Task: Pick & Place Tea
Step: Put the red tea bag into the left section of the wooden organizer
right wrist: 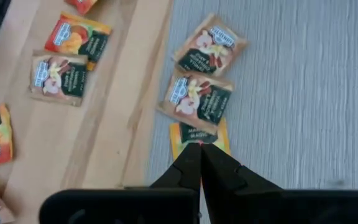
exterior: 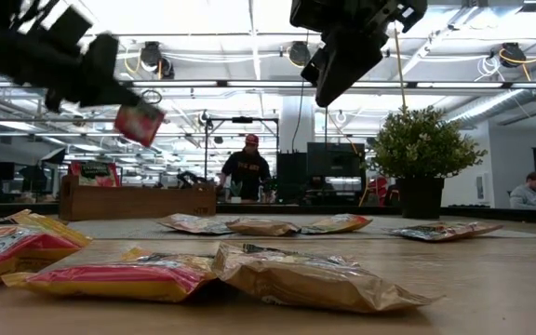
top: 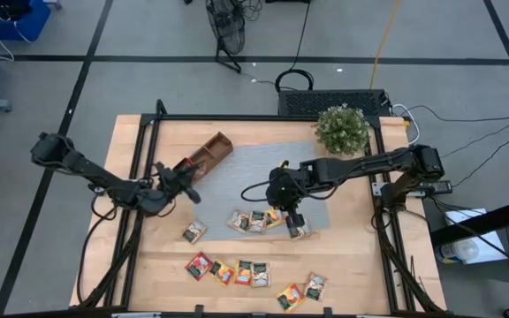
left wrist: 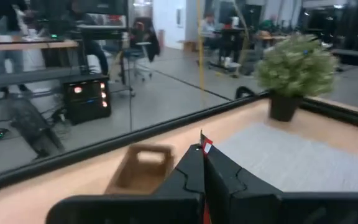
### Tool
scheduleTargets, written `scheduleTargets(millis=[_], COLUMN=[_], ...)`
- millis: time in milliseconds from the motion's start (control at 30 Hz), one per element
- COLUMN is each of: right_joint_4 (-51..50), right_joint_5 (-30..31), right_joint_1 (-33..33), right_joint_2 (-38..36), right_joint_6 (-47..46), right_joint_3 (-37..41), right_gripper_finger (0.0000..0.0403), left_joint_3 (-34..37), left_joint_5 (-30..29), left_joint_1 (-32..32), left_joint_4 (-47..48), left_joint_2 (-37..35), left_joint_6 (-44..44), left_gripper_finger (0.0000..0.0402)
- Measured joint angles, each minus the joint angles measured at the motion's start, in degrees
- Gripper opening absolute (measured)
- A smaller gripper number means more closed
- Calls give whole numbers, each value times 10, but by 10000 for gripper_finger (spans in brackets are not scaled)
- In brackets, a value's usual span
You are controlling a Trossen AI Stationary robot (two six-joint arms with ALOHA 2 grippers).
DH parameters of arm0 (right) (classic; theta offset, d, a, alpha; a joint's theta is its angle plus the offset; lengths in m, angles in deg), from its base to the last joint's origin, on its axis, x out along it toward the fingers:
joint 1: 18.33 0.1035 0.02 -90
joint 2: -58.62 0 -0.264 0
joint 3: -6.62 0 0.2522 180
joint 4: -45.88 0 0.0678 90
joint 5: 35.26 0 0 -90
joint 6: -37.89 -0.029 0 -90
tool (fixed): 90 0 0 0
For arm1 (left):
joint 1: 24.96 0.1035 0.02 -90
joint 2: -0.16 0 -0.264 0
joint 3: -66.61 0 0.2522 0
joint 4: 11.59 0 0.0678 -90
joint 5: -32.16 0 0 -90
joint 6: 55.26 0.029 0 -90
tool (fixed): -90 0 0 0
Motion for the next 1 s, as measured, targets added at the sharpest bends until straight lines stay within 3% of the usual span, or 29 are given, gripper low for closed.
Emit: scheduleTargets(millis=[133, 400, 767, 1000], right_joint_4=[0, -1, 6, 21], right_joint_5=[-1, -1, -1, -1], right_joint_1=[-3, -3, -3, -3], right_joint_2=[0, 0, 0, 0], right_joint_6=[3, 6, 10, 10], right_joint_3=[0, 0, 0, 0], right_gripper_finger=[1, 1, 4, 4], left_joint_3=[45, 54, 54, 54], left_joint_5=[-40, -75, -70, -41], left_joint_1=[-4, -20, -23, -23], left_joint_4=[-13, 44, 260, 269], left_joint_2=[-2, 0, 19, 61], left_joint_6=[-15, -17, -233, -269], left_gripper_finger=[1, 0, 0, 0])
